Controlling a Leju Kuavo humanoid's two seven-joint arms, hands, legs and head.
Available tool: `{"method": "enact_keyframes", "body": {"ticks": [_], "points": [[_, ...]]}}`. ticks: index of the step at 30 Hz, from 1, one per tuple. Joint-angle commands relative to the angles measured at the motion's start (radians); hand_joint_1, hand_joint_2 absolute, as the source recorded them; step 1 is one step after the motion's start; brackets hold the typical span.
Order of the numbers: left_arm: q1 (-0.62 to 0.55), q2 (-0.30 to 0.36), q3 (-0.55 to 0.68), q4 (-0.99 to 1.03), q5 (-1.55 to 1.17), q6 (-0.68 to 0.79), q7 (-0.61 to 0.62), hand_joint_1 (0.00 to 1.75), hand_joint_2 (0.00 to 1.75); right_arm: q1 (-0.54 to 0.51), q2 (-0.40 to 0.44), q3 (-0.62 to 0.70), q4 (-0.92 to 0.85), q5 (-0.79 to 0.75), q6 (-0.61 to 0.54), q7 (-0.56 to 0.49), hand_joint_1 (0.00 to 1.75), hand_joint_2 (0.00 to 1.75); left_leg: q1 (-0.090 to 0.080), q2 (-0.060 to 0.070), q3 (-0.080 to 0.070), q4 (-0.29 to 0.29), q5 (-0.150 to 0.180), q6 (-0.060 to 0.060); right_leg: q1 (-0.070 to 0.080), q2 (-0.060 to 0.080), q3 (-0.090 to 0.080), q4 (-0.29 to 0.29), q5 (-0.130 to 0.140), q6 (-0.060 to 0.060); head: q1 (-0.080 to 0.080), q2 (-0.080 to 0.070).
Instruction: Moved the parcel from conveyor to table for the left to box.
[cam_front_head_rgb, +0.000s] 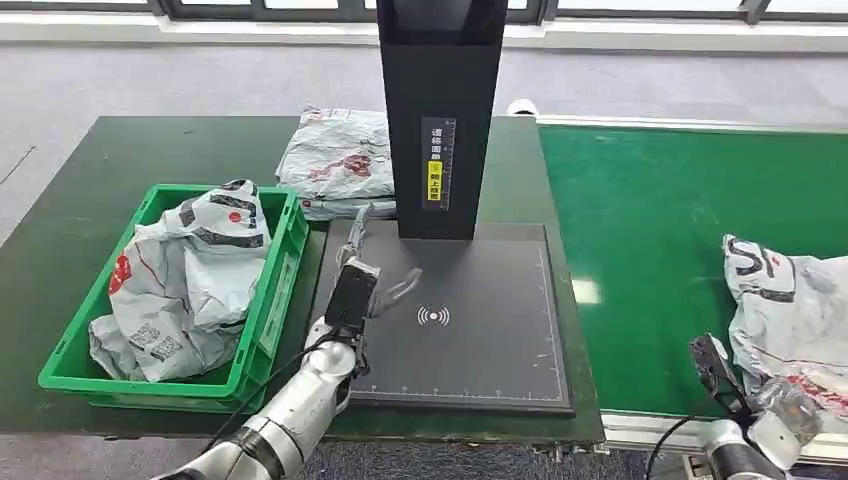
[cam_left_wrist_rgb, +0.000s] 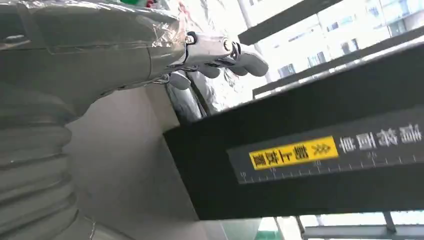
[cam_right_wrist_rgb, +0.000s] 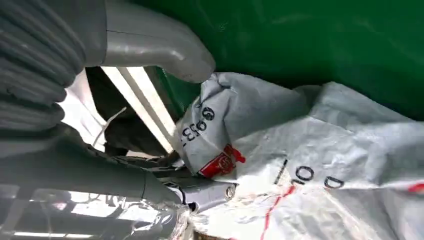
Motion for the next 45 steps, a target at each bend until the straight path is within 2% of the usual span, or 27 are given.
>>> {"method": "enact_keyframes", "body": {"ticks": [1,10,14,16,17,18,19,20,21,22,24,25,26,27,28,29,31,32,33,38,39,43,45], "points": [[0.022,0.045,0.056,-0.035,-0.008,-0.003,0.011,0.0,1.75,-0.056,0.021,-0.02,0.077,0.003,-0.016,-0.013,1.75,1.75,0.0,0.003,0.002,-0.001,0.0,0.0,0.0,0.003,0.001,-0.001,0.001,-0.001,0.0,0.0],[0.022,0.045,0.056,-0.035,-0.008,-0.003,0.011,0.0,1.75,-0.056,0.021,-0.02,0.077,0.003,-0.016,-0.013,1.75,1.75,0.001,0.003,0.002,-0.001,0.001,0.001,0.001,0.002,0.002,-0.002,0.001,0.0,0.0,0.0],[0.043,0.043,0.071,-0.063,-0.022,0.006,0.02,0.0,1.75,-0.066,0.043,-0.004,0.055,0.002,-0.122,-0.07,1.75,1.75,0.0,0.003,0.001,0.0,0.001,0.002,0.001,0.002,0.001,-0.001,0.001,0.0,0.0,0.0],[0.064,0.044,0.084,-0.091,-0.037,0.024,0.03,0.0,1.75,-0.076,0.097,0.003,-0.024,-0.044,-0.24,-0.23,1.75,1.75,0.0,0.005,0.001,-0.001,0.001,0.001,0.0,0.004,0.001,-0.001,0.002,0.0,0.0,0.0],[0.075,0.046,0.093,-0.106,-0.046,0.037,0.035,0.0,1.75,-0.068,0.154,-0.014,-0.126,-0.116,-0.24,-0.358,1.75,1.75,0.0,0.005,0.0,-0.001,0.001,0.001,0.0,0.004,0.0,-0.001,0.002,0.0,0.0,0.0],[0.084,0.047,0.102,-0.115,-0.053,0.039,0.038,0.0,1.75,-0.069,0.219,-0.004,-0.203,-0.163,-0.24,-0.448,1.75,1.75,0.0,0.01,0.002,-0.002,0.0,0.001,0.001,0.009,0.0,-0.002,0.003,-0.001,0.0,0.0],[0.085,0.045,0.114,-0.117,-0.064,0.048,0.04,0.0,1.75,-0.064,0.297,0.034,-0.291,-0.258,-0.24,-0.593,1.75,1.75,0.0,0.011,0.001,-0.001,0.0,0.001,0.0,0.01,-0.001,-0.001,0.003,-0.001,0.0,0.0],[0.075,0.043,0.125,-0.108,-0.077,0.054,0.041,0.0,1.75,-0.046,0.38,0.148,-0.395,-0.333,-0.194,-0.663,1.75,1.75,0.0,0.01,0.0,-0.001,0.0,0.001,0.001,0.009,-0.001,0.0,0.003,-0.001,0.0,0.0],[0.067,0.04,0.134,-0.1,-0.086,0.056,0.039,0.0,1.75,-0.012,0.412,0.25,-0.494,-0.382,-0.141,-0.65,1.75,1.75,0.001,0.014,0.002,-0.002,0.0,0.0,0.001,0.013,-0.001,-0.001,0.004,-0.001,0.0,0.0],[0.062,0.041,0.137,-0.098,-0.088,0.054,0.041,0.0,1.75,0.006,0.434,0.307,-0.545,-0.385,-0.137,-0.6,1.75,1.75,0.001,0.01,-0.002,-0.001,0.0,0.001,0.001,0.01,-0.002,0.0,0.003,-0.001,0.0,0.0],[0.042,0.04,0.157,-0.087,-0.109,0.047,0.029,0.0,1.75,0.114,0.42,0.685,-0.761,-0.536,0.003,-0.599,1.75,1.75,0.002,0.014,0.003,-0.002,0.001,-0.001,0.003,0.012,-0.002,0.0,0.003,-0.002,0.0,0.0],[0.038,0.041,0.169,-0.092,-0.12,0.038,0.033,0.0,1.75,0.143,0.391,0.871,-0.816,-0.555,-0.041,-0.489,1.75,1.75,0.003,0.007,0.0,-0.001,0.002,0.0,0.003,0.007,-0.002,0.001,0.002,-0.001,0.0,0.0],[0.032,0.041,0.169,-0.093,-0.131,0.032,0.034,0.0,1.75,0.161,0.38,0.998,-0.851,-0.628,0.016,-0.506,1.75,1.75,0.003,0.007,-0.001,0.0,0.003,-0.001,0.003,0.006,-0.004,0.002,0.002,-0.001,0.0,0.0],[0.027,0.039,0.167,-0.092,-0.14,0.031,0.041,0.0,1.75,0.179,0.383,1.083,-0.865,-0.609,-0.023,-0.476,1.75,1.75,0.002,0.008,0.0,0.0,0.002,-0.002,0.003,0.007,-0.004,0.003,0.001,-0.002,0.0,0.0],[0.023,0.032,0.168,-0.086,-0.134,0.005,0.048,0.0,1.75,0.201,0.385,1.185,-0.881,-0.65,0.002,-0.481,1.75,1.75,0.003,0.008,0.0,0.0,0.003,-0.003,0.003,0.007,-0.005,0.004,0.001,-0.003,0.0,0.0],[0.02,0.027,0.166,-0.076,-0.13,-0.002,0.046,0.0,1.75,0.223,0.389,1.229,-0.898,-0.644,-0.018,-0.453,1.75,1.75,0.003,0.005,-0.001,-0.001,0.003,-0.002,0.003,0.004,-0.005,0.004,0.0,-0.003,0.0,0.0],[0.02,0.02,0.154,-0.061,-0.131,0.001,0.018,0.0,1.75,0.278,0.385,1.313,-0.939,-0.665,0.029,-0.464,1.75,1.75,0.004,0.01,0.001,-0.001,0.002,-0.004,0.004,0.01,-0.005,0.004,0.001,-0.004,0.0,0.0],[0.021,0.018,0.153,-0.06,-0.131,0.003,0.017,0.0,1.75,0.286,0.385,1.317,-0.938,-0.665,0.029,-0.464,1.75,1.75,0.004,0.006,0.001,-0.002,0.002,-0.005,0.004,0.006,-0.004,0.003,0.0,-0.004,0.0,0.0],[0.02,0.018,0.15,-0.054,-0.128,0.006,0.013,0.0,1.75,0.29,0.375,1.325,-0.949,-0.663,0.028,-0.463,1.75,1.75,0.005,0.009,0.004,-0.003,0.001,-0.006,0.005,0.009,-0.002,0.003,-0.001,-0.005,0.0,0.0],[0.018,0.021,0.149,-0.052,-0.124,0.004,0.01,0.0,1.75,0.278,0.359,1.308,-0.952,-0.675,0.034,-0.463,1.75,1.75,0.004,-0.001,-0.001,-0.001,0.002,-0.005,0.004,-0.001,-0.003,0.003,-0.003,-0.006,0.0,0.0],[0.012,0.026,0.129,-0.049,-0.128,-0.019,-0.002,0.0,1.75,0.263,0.345,1.339,-0.938,-0.728,0.227,-0.448,1.75,1.75,0.004,0.0,0.001,-0.002,0.002,-0.005,0.004,-0.001,-0.001,0.002,-0.003,-0.006,0.0,0.0],[-0.038,0.009,0.101,-0.015,-0.121,-0.033,0.023,0.0,1.75,0.212,0.372,1.348,-0.814,-0.687,0.281,-0.415,1.75,1.75,0.003,0.001,-0.001,-0.001,0.002,-0.005,0.003,0.001,-0.003,0.002,-0.002,-0.006,0.0,0.0],[-0.067,0.001,0.083,0.02,-0.108,-0.052,0.026,0.0,1.75,0.194,0.379,1.335,-0.731,-0.728,0.349,-0.426,1.75,1.75,0.004,0.0,0.0,-0.001,0.002,-0.005,0.004,0.0,-0.002,0.002,-0.001,-0.006,0.0,0.0]]}}
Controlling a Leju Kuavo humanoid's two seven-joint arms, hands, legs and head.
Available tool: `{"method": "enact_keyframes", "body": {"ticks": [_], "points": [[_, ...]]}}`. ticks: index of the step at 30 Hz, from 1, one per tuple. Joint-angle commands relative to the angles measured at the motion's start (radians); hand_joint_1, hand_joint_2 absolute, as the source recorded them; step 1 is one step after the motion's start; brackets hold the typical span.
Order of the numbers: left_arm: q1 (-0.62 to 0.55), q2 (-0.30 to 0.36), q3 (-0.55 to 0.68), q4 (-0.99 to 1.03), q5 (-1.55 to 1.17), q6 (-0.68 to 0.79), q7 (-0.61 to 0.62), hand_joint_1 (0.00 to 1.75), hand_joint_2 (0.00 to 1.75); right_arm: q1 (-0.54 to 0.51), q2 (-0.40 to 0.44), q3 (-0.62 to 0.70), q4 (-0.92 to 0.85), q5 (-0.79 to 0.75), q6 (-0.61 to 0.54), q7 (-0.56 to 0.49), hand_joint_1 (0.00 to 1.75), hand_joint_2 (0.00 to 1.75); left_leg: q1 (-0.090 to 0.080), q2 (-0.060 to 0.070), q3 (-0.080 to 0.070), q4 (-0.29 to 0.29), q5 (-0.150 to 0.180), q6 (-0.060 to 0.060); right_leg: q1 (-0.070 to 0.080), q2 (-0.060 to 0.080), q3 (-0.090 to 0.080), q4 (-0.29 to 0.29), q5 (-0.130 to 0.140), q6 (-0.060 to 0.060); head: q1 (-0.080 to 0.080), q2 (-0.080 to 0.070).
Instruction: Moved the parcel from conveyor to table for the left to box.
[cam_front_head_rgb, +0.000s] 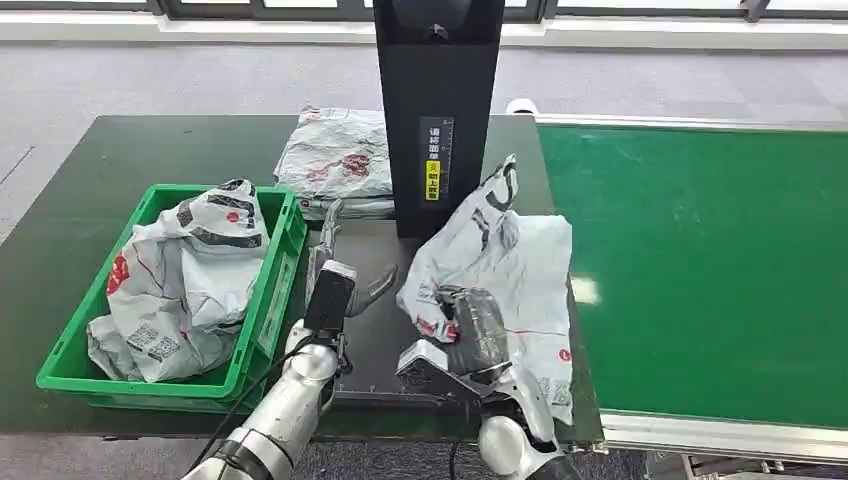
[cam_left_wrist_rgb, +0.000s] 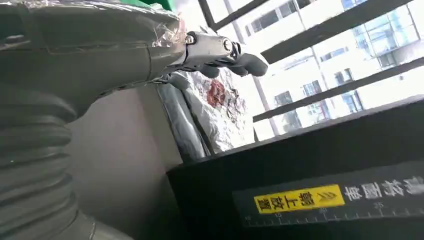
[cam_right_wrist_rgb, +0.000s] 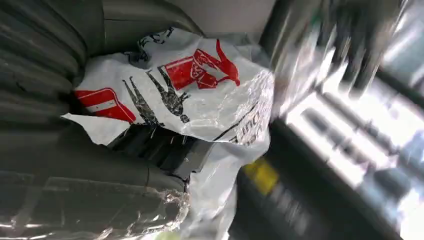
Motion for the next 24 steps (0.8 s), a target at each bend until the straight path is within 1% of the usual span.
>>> {"method": "enact_keyframes", "body": {"ticks": [1,3,4,5,6,9,10,11,13,14,15,16,17,19,20,22,24], "points": [[-0.13,-0.011,-0.038,0.143,0.025,-0.041,0.023,0.0,1.75,-0.084,-0.019,0.135,0.194,-0.025,0.166,0.02,1.75,1.75,0.001,-0.001,0.003,-0.001,0.001,0.0,0.002,-0.002,0.004,-0.002,0.001,-0.001,0.0,0.0],[-0.144,-0.015,-0.05,0.16,0.034,-0.049,0.019,0.0,1.75,-0.086,-0.036,0.144,0.226,-0.056,0.218,-0.001,1.75,1.75,0.001,-0.002,0.002,-0.001,0.001,0.0,0.001,-0.003,0.003,-0.002,0.001,0.0,0.0,0.0],[-0.149,-0.017,-0.053,0.163,0.036,-0.05,0.02,0.0,1.75,-0.088,-0.049,0.154,0.244,-0.051,0.232,0.006,1.38,1.75,0.001,-0.001,0.004,-0.002,0.001,0.001,0.002,-0.003,0.005,-0.003,0.001,0.0,0.0,0.0],[-0.151,-0.017,-0.056,0.167,0.044,-0.041,0.017,0.0,1.75,-0.094,-0.051,0.162,0.259,-0.019,0.191,0.026,0.0,1.75,0.001,-0.001,0.003,-0.001,0.001,0.0,0.001,-0.003,0.004,-0.003,0.001,0.0,0.0,0.0],[-0.145,-0.014,-0.05,0.161,0.056,-0.029,0.018,0.0,1.75,-0.094,-0.045,0.149,0.278,-0.025,0.186,0.05,0.0,1.75,0.0,-0.001,0.002,-0.001,0.001,0.0,0.001,-0.002,0.003,-0.002,0.001,0.0,0.0,0.0],[-0.118,-0.003,-0.038,0.132,0.079,-0.003,0.008,0.0,1.75,-0.082,-0.035,0.098,0.274,-0.024,0.102,0.099,0.0,1.75,0.001,0.0,0.005,-0.002,0.001,0.0,0.001,-0.001,0.006,-0.004,0.001,0.0,0.0,0.0],[-0.103,0.001,-0.031,0.115,0.089,0.01,0.0,0.0,1.75,-0.071,-0.035,0.07,0.251,-0.028,0.053,0.1,0.0,0.0,0.0,0.0,0.004,-0.002,0.001,0.0,0.0,-0.001,0.004,-0.002,0.001,0.0,0.0,0.0],[-0.088,0.006,-0.029,0.097,0.095,0.023,-0.007,0.0,1.75,-0.056,-0.042,0.051,0.223,-0.014,-0.001,0.101,0.0,0.0,0.001,0.001,0.005,-0.002,0.0,0.0,0.001,-0.001,0.005,-0.003,0.001,0.0,0.0,0.0],[-0.072,0.014,-0.033,0.079,0.1,0.023,-0.011,0.0,1.75,-0.041,-0.054,0.035,0.19,-0.016,-0.011,0.099,0.0,0.0,0.0,-0.001,0.002,-0.001,0.001,0.0,0.0,-0.002,0.003,-0.001,0.001,0.0,0.0,0.0],[-0.072,0.014,-0.033,0.079,0.1,0.023,-0.011,0.0,1.75,-0.041,-0.054,0.035,0.19,-0.016,-0.011,0.099,0.0,0.0,0.0,0.0,0.004,-0.002,0.0,0.0,0.0,-0.001,0.005,-0.002,0.001,0.0,0.0,0.0],[-0.067,0.012,-0.029,0.073,0.103,0.035,-0.016,0.0,1.75,-0.027,-0.05,0.019,0.169,-0.027,-0.036,0.088,0.0,0.0,0.0,0.001,0.005,-0.002,0.0,0.0,0.001,-0.001,0.005,-0.003,0.001,0.0,0.0,0.0],[-0.061,0.012,-0.027,0.063,0.106,0.053,-0.025,0.0,1.75,-0.016,-0.047,0.004,0.155,-0.04,-0.062,0.07,0.0,0.0,0.0,0.0,0.001,-0.001,0.001,0.0,0.0,-0.001,0.002,-0.001,0.001,0.0,0.0,0.0],[-0.051,0.009,-0.021,0.051,0.122,0.062,-0.033,0.0,1.75,-0.003,-0.034,-0.036,0.14,-0.055,-0.144,0.031,0.0,0.0,0.0,-0.001,0.003,-0.001,0.0,0.0,0.001,-0.002,0.004,-0.002,0.0,0.0,0.0,0.0],[-0.047,0.009,-0.032,0.051,0.125,0.069,-0.036,0.0,1.75,0.004,-0.022,-0.079,0.127,-0.119,-0.203,-0.029,0.0,0.0,0.0,-0.001,0.004,-0.002,0.0,0.0,0.001,-0.002,0.005,-0.002,0.0,0.0,0.0,0.0],[-0.046,0.009,-0.038,0.056,0.127,0.065,-0.036,0.0,1.75,0.006,-0.022,-0.095,0.122,-0.157,-0.214,-0.061,0.0,0.0,0.0,0.0,0.004,-0.002,0.0,0.0,0.001,-0.002,0.004,-0.002,0.0,0.0,0.0,0.0],[-0.046,0.008,-0.039,0.057,0.127,0.066,-0.036,0.0,1.75,0.006,-0.025,-0.096,0.122,-0.16,-0.213,-0.063,0.0,0.0,0.0,0.0,0.001,0.0,0.0,0.0,0.0,-0.001,0.002,-0.001,0.001,0.0,0.0,0.0],[-0.046,0.008,-0.039,0.057,0.127,0.066,-0.036,0.0,1.75,0.006,-0.025,-0.096,0.122,-0.16,-0.213,-0.063,0.0,0.0,0.0,-0.001,0.002,-0.001,0.0,0.0,0.0,-0.002,0.003,-0.001,0.001,0.0,0.0,0.0]]}}
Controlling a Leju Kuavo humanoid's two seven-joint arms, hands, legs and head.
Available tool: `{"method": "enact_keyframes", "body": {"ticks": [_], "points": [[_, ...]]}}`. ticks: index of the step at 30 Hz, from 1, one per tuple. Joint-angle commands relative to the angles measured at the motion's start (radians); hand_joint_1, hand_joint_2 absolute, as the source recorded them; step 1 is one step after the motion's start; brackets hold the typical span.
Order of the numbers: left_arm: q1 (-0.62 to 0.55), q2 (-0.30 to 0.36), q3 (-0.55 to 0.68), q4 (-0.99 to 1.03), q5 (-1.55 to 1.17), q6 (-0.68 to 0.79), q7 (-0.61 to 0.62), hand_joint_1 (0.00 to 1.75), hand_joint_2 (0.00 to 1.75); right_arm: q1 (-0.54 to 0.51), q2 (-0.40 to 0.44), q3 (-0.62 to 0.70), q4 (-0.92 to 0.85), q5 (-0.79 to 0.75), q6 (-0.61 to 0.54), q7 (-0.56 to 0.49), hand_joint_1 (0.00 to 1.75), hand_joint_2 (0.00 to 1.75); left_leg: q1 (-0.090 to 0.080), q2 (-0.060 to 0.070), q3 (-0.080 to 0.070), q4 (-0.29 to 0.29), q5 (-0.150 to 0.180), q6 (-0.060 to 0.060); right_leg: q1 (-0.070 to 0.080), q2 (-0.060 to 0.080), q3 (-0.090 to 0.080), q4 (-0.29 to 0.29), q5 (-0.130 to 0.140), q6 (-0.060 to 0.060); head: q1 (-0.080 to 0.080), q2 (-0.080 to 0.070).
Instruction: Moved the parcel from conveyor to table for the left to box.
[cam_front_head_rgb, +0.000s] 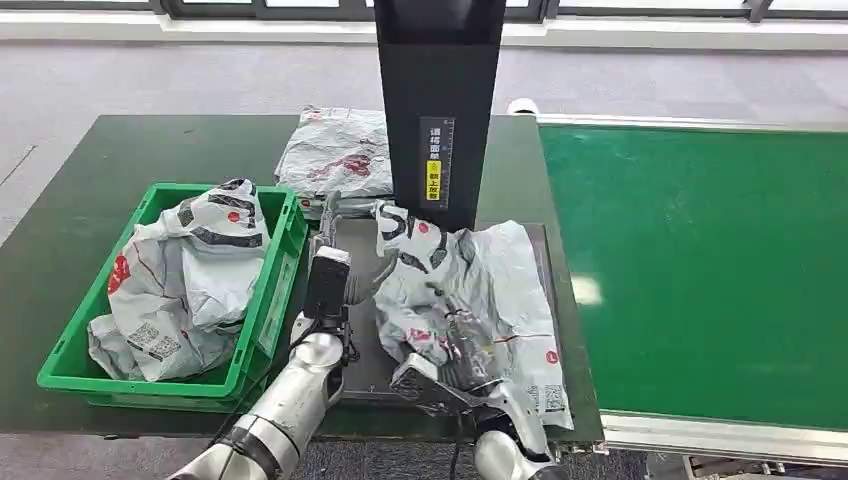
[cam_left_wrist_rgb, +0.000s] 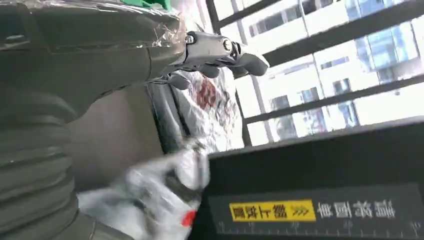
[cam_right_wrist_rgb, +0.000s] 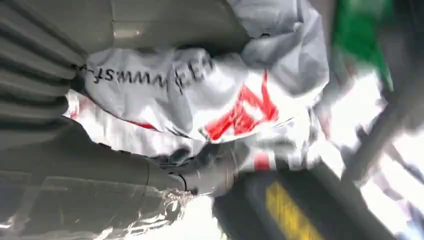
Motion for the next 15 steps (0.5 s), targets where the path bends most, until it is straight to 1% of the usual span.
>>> {"method": "enact_keyframes", "body": {"ticks": [1,9,10,15], "points": [[-0.004,0.025,-0.025,0.015,0.009,0.005,0.0,0.0,1.75,0.008,0.004,-0.117,-0.017,-0.052,-0.03,-0.044,0.0,0.0,0.0,0.001,0.002,-0.001,0.0,0.0,0.0,0.0,0.002,-0.001,0.0,0.0,0.0,0.0],[-0.005,0.025,-0.026,0.016,0.009,0.005,0.0,0.0,1.75,0.008,0.005,-0.115,-0.014,-0.054,-0.029,-0.046,0.0,0.0,0.0,0.001,0.002,-0.001,0.0,0.0,0.0,0.001,0.001,-0.001,0.0,0.0,0.0,0.0],[-0.005,0.025,-0.026,0.016,0.009,0.005,0.0,0.0,1.75,0.008,0.005,-0.115,-0.014,-0.054,-0.029,-0.046,0.0,0.0,0.0,0.002,0.003,-0.002,0.0,0.0,0.001,0.001,0.003,-0.002,0.0,-0.001,0.0,0.0],[-0.005,0.025,-0.026,0.016,0.009,0.005,0.0,0.0,1.75,0.008,0.005,-0.115,-0.014,-0.054,-0.029,-0.046,0.0,0.0,0.0,0.001,0.002,-0.001,0.0,0.0,0.0,0.001,0.001,-0.001,0.0,0.0,0.0,0.0]]}}
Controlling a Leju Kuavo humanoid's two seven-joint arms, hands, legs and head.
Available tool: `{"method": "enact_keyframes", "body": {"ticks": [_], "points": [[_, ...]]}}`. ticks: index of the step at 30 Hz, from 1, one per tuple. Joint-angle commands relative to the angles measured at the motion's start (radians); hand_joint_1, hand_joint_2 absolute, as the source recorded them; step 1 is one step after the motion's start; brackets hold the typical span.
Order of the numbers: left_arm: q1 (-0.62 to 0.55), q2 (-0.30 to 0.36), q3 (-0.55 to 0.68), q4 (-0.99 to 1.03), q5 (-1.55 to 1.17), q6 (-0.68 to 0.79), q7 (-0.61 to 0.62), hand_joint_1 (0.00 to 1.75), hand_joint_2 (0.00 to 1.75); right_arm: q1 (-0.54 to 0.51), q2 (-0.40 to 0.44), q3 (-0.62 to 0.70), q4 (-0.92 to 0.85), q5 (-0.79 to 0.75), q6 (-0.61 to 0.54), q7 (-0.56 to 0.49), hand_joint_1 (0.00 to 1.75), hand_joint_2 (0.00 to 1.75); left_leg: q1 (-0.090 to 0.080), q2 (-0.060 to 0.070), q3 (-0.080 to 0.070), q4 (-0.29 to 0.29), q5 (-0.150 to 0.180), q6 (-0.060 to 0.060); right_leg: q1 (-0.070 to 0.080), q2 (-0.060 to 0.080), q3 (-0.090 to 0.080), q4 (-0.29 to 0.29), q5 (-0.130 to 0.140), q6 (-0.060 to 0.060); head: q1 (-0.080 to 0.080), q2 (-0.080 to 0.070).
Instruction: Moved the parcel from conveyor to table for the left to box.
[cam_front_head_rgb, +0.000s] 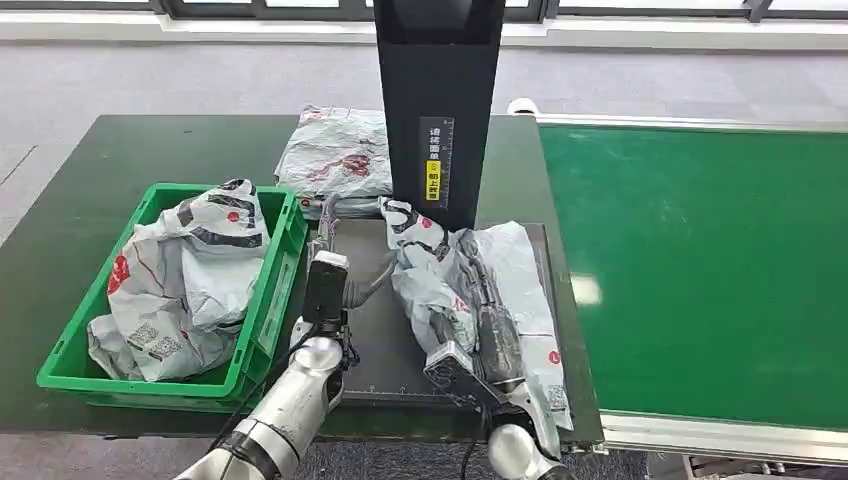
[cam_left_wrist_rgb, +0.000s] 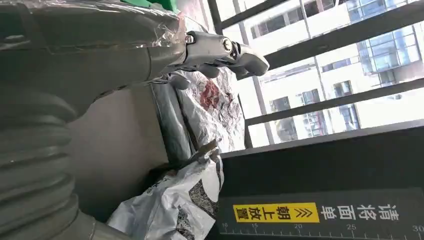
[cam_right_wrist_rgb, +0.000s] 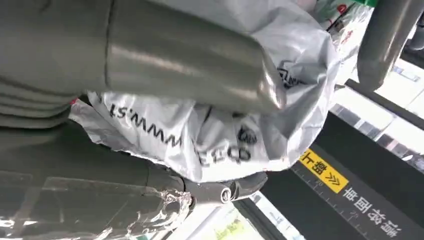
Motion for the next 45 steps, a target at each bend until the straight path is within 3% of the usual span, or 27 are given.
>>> {"method": "enact_keyframes", "body": {"ticks": [1,7,13,16,17,18,19,20,21,25,39,42,45], "points": [[-0.018,0.025,-0.026,0.027,0.005,0.001,0.003,0.0,1.75,-0.01,0.005,-0.055,0.009,-0.003,0.003,0.001,0.0,0.0,0.0,0.001,0.003,-0.001,-0.001,0.0,0.0,0.001,0.003,-0.001,0.0,-0.001,0.0,0.0],[-0.02,0.026,-0.03,0.034,0.006,-0.002,0.002,0.0,1.75,-0.007,0.012,-0.068,0.007,-0.019,-0.027,-0.02,0.0,0.0,0.001,0.001,0.003,-0.001,0.0,0.0,0.001,0.0,0.003,-0.002,0.0,-0.001,0.0,0.0],[-0.032,0.029,-0.097,0.073,-0.003,-0.069,-0.008,0.0,1.75,0.013,0.008,-0.155,-0.028,-0.332,-0.024,-0.195,0.0,0.0,0.0,-0.001,0.004,-0.002,0.0,0.0,0.0,-0.002,0.004,-0.003,-0.001,-0.001,0.0,0.0],[-0.032,0.038,-0.139,0.086,-0.016,-0.121,-0.009,0.0,1.75,0.006,0.01,-0.193,-0.013,-0.46,0.065,-0.201,0.0,0.0,0.0,-0.001,0.003,-0.001,0.0,0.0,0.0,-0.001,0.003,-0.002,0.0,0.0,0.0,0.0],[-0.031,0.041,-0.151,0.088,-0.023,-0.128,-0.016,0.0,1.75,-0.006,0.004,-0.201,0.008,-0.513,0.132,-0.182,0.0,0.0,0.0,-0.001,0.005,-0.003,0.0,0.0,0.0,-0.002,0.005,-0.003,0.0,-0.001,0.0,0.0],[-0.03,0.043,-0.162,0.092,-0.021,-0.152,-0.026,0.0,1.75,-0.026,-0.006,-0.215,0.057,-0.621,0.281,-0.131,0.0,0.0,0.0,0.0,0.004,-0.002,0.0,0.0,0.0,0.0,0.004,-0.002,0.0,0.0,0.0,0.0],[-0.03,0.043,-0.167,0.092,-0.02,-0.16,-0.031,0.0,1.75,-0.033,-0.012,-0.23,0.081,-0.65,0.322,-0.133,0.0,0.0,0.0,0.001,0.005,-0.002,0.0,0.0,0.0,0.0,0.005,-0.003,0.0,-0.001,0.0,0.0],[-0.043,0.036,-0.217,0.102,-0.048,-0.218,-0.04,0.0,1.75,-0.059,-0.031,-0.254,0.082,-0.685,0.387,-0.201,0.0,0.0,0.0,0.001,0.003,-0.002,0.0,0.001,0.0,0.0,0.003,-0.002,0.0,0.0,0.0,0.0],[-0.048,0.024,-0.222,0.107,-0.047,-0.227,-0.039,0.0,1.75,-0.079,-0.041,-0.267,0.085,-0.696,0.415,-0.195,0.0,0.0,-0.001,-0.001,0.001,-0.001,0.0,0.001,-0.001,-0.001,0.002,-0.001,0.0,0.0,0.0,0.0],[-0.058,0.012,-0.238,0.113,-0.056,-0.23,-0.055,0.0,1.75,-0.134,-0.041,-0.287,0.097,-0.572,0.311,-0.235,0.0,0.0,0.0,0.0,0.002,0.0,0.0,0.001,0.0,-0.001,0.002,-0.002,0.001,0.0,0.0,0.0],[-0.074,0.001,-0.234,0.111,-0.039,-0.234,-0.068,0.0,1.75,-0.133,-0.003,-0.346,0.05,-0.657,0.355,-0.317,0.0,0.0,-0.001,0.001,0.001,0.0,-0.001,0.0,0.0,0.001,0.001,-0.001,0.0,0.0,0.0,0.0],[-0.087,0.022,-0.319,0.143,-0.103,-0.322,-0.055,0.0,1.75,-0.149,-0.008,-0.353,0.045,-0.655,0.34,-0.306,0.0,0.0,0.0,0.001,0.002,0.0,-0.001,0.001,0.0,0.001,0.002,-0.001,0.001,0.0,0.0,0.0],[-0.109,0.035,-0.487,0.244,-0.28,-0.412,0.025,0.0,1.75,-0.172,-0.024,-0.355,0.049,-0.55,0.202,-0.316,0.0,0.0,-0.001,0.002,0.003,-0.001,0.0,0.001,0.0,0.001,0.002,-0.001,0.001,0.0,0.0,0.0]]}}
